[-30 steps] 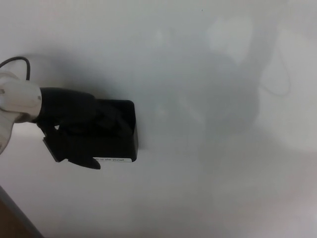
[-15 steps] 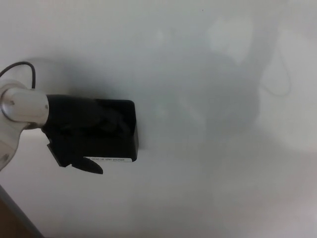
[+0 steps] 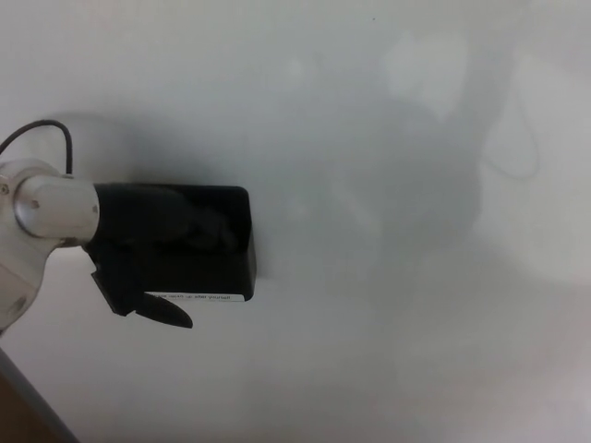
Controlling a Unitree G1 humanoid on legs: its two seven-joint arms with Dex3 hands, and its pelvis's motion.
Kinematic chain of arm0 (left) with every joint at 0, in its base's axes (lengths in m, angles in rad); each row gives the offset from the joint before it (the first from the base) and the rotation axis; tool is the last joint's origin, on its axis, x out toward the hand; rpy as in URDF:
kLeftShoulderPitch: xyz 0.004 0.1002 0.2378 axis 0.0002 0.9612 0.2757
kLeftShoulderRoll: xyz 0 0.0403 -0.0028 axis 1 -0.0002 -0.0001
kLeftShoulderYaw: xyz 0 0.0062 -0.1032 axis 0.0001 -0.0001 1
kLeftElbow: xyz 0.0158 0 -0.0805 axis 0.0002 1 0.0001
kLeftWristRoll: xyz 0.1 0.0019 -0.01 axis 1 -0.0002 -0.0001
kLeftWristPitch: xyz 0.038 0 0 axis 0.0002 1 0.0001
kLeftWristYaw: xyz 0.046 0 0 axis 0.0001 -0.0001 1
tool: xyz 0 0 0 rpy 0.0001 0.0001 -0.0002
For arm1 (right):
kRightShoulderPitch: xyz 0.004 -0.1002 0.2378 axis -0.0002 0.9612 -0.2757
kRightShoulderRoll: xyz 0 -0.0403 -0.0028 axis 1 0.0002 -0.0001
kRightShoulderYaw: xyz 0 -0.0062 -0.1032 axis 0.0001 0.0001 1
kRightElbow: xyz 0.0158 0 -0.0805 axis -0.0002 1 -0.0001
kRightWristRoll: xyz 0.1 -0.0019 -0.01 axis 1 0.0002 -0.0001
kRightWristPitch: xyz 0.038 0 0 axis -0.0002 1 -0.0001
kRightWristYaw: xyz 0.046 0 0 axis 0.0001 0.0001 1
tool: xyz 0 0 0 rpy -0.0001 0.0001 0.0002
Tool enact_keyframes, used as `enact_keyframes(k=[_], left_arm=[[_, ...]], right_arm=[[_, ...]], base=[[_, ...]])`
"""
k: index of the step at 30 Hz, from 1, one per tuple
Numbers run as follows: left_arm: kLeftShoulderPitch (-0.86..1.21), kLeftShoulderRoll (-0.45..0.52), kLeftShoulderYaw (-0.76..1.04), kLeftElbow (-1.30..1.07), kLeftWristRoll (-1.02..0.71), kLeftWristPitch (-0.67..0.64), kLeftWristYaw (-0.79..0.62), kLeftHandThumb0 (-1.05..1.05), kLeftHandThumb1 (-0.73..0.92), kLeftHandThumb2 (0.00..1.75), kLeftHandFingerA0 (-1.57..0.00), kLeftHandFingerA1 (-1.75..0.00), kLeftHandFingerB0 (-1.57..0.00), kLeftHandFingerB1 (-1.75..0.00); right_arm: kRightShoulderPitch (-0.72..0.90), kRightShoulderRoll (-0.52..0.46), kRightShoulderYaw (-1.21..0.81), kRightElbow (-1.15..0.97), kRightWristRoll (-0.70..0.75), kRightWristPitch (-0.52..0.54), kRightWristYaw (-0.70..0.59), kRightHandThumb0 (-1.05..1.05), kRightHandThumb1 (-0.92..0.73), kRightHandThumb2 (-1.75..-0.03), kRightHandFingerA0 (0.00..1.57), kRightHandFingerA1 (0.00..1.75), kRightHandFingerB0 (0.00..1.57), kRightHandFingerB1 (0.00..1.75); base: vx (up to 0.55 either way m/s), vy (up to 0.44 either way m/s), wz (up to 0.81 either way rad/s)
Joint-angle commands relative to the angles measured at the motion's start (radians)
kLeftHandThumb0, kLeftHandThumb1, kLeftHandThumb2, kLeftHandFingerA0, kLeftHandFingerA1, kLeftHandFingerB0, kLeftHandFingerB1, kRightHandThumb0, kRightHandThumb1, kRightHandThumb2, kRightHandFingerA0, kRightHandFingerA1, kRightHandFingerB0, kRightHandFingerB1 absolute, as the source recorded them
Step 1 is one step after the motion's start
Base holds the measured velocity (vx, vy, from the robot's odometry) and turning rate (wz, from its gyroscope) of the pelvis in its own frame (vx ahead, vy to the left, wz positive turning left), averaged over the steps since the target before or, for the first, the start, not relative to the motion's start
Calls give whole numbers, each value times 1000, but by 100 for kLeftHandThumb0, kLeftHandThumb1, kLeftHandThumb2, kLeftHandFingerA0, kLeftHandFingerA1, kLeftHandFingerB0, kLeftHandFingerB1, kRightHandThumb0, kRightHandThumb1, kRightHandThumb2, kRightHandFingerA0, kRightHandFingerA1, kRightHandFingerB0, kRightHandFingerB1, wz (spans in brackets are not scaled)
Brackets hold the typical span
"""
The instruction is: A magnetic marker holder is on the left hand side of the white board, the robot put the index and middle finger into the opening of the container and pull off the magnetic holder and hand it to a human on the left hand side.
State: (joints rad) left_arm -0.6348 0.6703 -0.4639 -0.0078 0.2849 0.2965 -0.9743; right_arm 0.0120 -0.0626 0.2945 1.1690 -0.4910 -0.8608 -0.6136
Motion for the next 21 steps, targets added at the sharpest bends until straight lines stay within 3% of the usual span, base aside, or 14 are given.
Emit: enact_keyframes(k=[1,11,12,13,14,15,18,19,20,21], left_arm=[[21,2,-20,28,53,-12,16,-68,46,77,-25,-45,-12,-37],[11,-6,-52,50,86,-2,4,-65,43,75,-33,-46,-18,-38],[10,-8,-57,61,91,-14,6,-59,52,56,-47,-39,-26,-29],[12,-10,-59,68,93,-25,11,-52,53,57,-57,-42,-30,-31],[14,-11,-59,70,93,-29,14,-52,53,57,-57,-42,-30,-31],[16,-10,-62,74,95,-38,17,-57,46,74,-62,-55,-28,-41],[16,-10,-63,80,99,-48,17,-57,46,74,-62,-55,-28,-41],[15,-13,-93,100,142,-91,48,-32,72,63,-104,-59,-51,-36],[15,-14,-102,106,155,-103,57,-32,72,63,-104,-59,-51,-36],[10,-16,-126,116,185,-134,78,-20,75,62,-109,-69,-74,-44]], right_arm=[[-2,-6,-5,-1,8,8,-3,-36,-64,-59,80,56,66,48],[-12,-9,1,1,0,-3,-16,-37,-64,-59,84,59,67,49],[-12,-9,2,-1,-1,0,-18,-37,-64,-59,85,59,67,49],[-14,-11,4,-2,-5,0,-22,-38,-61,-60,87,62,65,49],[-15,-12,5,-2,-7,-1,-24,-38,-61,-60,87,62,65,49],[-17,-13,6,-1,-9,-4,-27,-40,-61,-60,87,62,66,49],[-18,-11,6,2,-8,-7,-27,-40,-61,-60,87,62,66,49],[-21,-11,2,4,-2,-20,-21,-36,-62,-58,89,62,73,50],[-22,-11,1,5,0,-24,-20,-36,-62,-58,89,62,73,50],[-23,-11,2,4,-3,-25,-24,-41,-51,-88,85,75,69,66]], base=[[0,0,0],[0,0,0],[0,0,0],[0,0,0],[0,0,0],[0,0,0],[0,0,0],[0,0,0],[0,0,0],[0,0,0]])
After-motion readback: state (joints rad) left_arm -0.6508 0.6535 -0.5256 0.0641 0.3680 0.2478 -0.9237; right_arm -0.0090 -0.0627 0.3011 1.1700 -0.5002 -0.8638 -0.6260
